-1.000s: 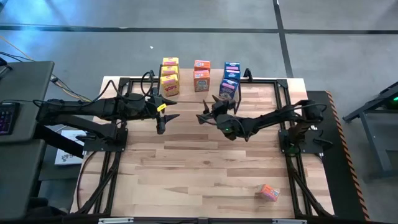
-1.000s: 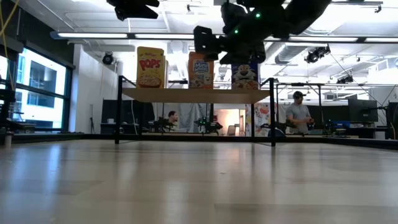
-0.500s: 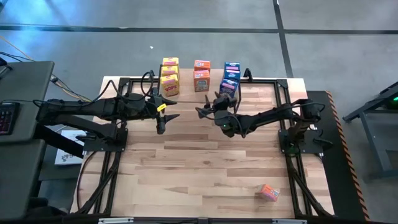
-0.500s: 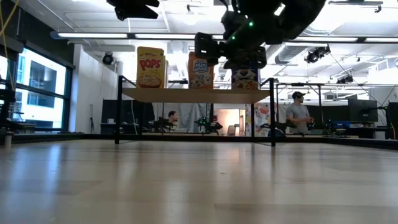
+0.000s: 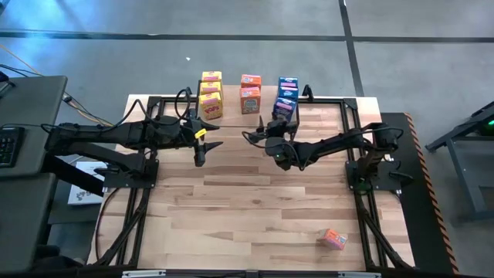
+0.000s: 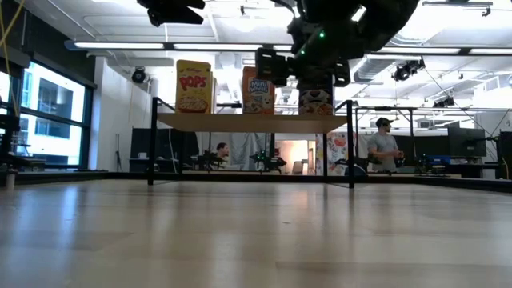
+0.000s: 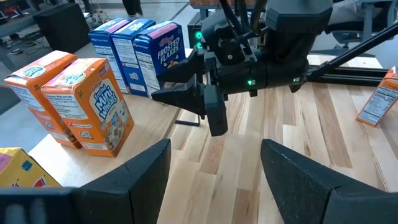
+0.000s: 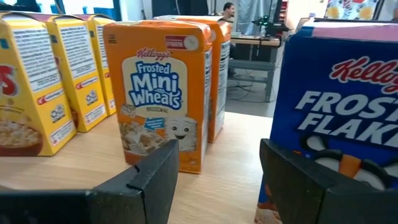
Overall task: Stack cereal on shelf
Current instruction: Put the blue cereal box on the shelf aligned with the other blue cereal boxes
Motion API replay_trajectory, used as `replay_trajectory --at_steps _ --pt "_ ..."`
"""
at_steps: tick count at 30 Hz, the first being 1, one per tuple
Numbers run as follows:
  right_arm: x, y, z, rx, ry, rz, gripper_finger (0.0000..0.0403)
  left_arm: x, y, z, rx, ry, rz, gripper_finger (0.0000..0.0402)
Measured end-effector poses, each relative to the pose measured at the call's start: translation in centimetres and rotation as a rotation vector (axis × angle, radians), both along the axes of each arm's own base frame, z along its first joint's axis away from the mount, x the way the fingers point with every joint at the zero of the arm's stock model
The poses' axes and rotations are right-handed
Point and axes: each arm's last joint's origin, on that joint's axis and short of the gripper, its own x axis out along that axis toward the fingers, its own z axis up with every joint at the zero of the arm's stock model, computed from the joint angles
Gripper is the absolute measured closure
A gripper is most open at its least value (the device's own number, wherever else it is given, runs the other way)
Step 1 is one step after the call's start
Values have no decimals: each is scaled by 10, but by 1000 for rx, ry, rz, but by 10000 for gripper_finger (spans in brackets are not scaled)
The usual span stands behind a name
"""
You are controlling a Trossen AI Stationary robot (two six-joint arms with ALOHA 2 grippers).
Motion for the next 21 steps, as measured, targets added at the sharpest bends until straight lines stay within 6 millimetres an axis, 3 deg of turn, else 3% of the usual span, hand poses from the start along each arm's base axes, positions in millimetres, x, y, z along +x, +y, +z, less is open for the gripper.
replay_trajectory --at_steps 21 --pt "-3 17 2 -41 54 -51 185 0 0 0 0 0 0 161"
